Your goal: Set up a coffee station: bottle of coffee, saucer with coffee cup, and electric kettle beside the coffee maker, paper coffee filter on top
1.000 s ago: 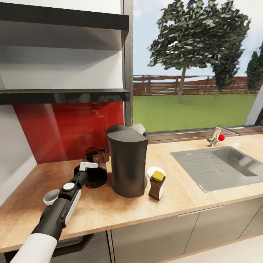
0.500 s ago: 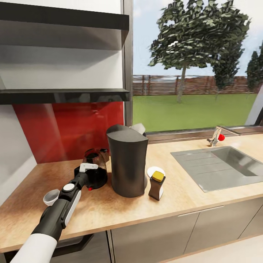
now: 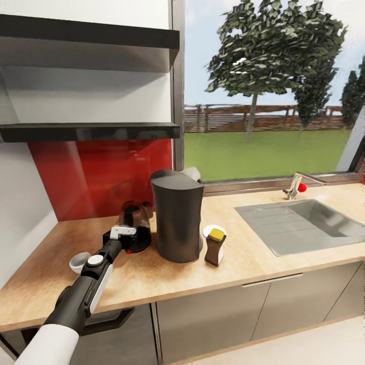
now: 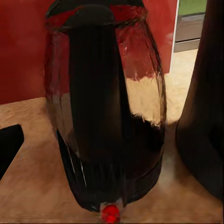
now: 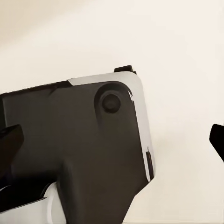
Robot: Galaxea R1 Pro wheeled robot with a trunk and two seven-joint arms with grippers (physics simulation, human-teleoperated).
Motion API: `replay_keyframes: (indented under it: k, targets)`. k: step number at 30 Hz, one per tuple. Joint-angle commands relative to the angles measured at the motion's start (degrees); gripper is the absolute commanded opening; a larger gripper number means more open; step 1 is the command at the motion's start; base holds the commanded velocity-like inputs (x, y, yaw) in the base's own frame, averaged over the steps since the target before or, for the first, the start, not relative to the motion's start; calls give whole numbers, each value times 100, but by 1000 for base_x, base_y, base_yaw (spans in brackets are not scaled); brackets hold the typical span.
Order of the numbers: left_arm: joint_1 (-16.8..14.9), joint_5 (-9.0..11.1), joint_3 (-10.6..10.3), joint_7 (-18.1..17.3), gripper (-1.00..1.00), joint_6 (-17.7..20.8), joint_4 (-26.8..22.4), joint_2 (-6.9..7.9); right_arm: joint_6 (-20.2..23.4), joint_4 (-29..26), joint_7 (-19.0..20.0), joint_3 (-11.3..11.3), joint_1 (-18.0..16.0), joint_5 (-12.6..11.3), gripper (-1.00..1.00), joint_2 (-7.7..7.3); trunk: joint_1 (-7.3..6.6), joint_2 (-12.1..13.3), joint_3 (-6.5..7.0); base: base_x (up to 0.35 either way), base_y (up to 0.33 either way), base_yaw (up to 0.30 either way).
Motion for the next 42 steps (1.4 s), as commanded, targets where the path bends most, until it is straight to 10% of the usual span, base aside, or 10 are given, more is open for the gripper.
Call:
replay_keyframes:
  k: [1,27,42]
  targets:
    - [-3,-11,-8,-2,100,30,-8,4,-10,9,31,-36,-4,-13,100,-1,0,-10,-9,-331,0,0]
    - [-1,-10,-6,-22,100,21,-80,21,-18,-28,31,-34,-4,-27,100,42,0,-10,-9,-146,0,0]
    - [825,-10,-15,-284,100,7,-918,-4,-18,-35,23,-46,-4,-31,100,51,0,-10,-9,-116,0,0]
